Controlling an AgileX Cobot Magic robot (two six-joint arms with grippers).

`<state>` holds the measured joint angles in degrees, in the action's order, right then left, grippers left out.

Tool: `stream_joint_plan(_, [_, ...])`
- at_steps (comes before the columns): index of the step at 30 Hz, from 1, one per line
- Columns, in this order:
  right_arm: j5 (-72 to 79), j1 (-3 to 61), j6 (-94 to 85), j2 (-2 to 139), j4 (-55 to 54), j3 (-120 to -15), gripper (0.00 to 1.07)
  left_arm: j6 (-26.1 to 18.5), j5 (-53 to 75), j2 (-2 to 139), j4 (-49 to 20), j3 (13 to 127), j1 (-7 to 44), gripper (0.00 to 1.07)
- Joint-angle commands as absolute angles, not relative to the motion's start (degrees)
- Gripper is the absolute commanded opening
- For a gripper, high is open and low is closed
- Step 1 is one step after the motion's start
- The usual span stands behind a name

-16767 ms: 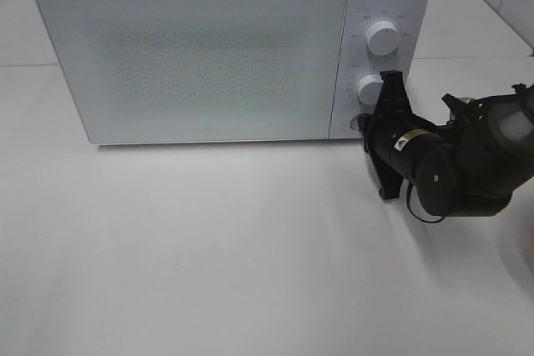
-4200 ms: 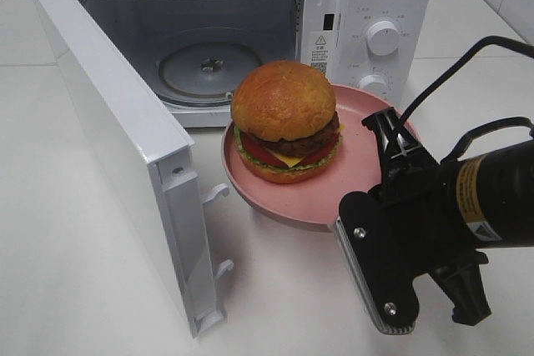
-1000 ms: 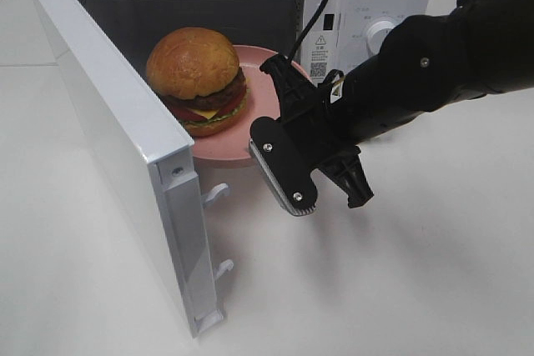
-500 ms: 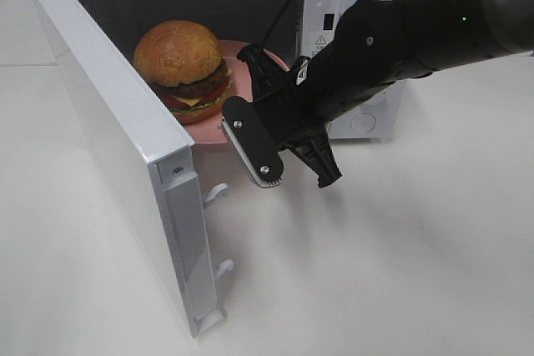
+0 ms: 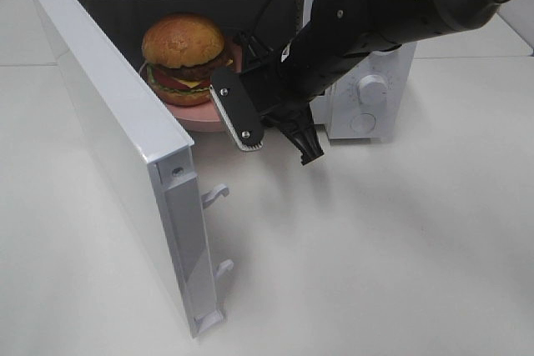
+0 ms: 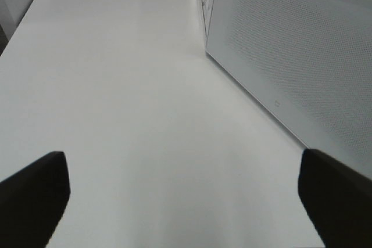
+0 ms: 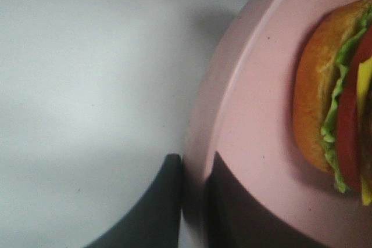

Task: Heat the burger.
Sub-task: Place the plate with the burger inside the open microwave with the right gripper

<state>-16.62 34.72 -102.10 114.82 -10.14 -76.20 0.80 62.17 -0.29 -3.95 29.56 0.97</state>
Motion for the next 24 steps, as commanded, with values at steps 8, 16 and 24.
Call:
stream_joint_plan(8, [-17.3, 33.7, -100.7, 118.6, -10.2, -84.3, 0.00, 0.8, 61.3, -1.1, -4.1, 29.6, 1.0, 1.00])
stream_joint_plan(16, [-19.4, 33.3, -98.4, 122.3, -8.9, -91.2, 0.00, 0.8, 61.3, -1.1, -4.0, 29.6, 1.0, 1.00])
stream_joint_plan(24, [-19.9, 32.1, -98.0, 125.7, -7.4, -95.3, 0.00, 0.8, 61.3, -1.1, -3.8, 29.6, 1.0, 1.00])
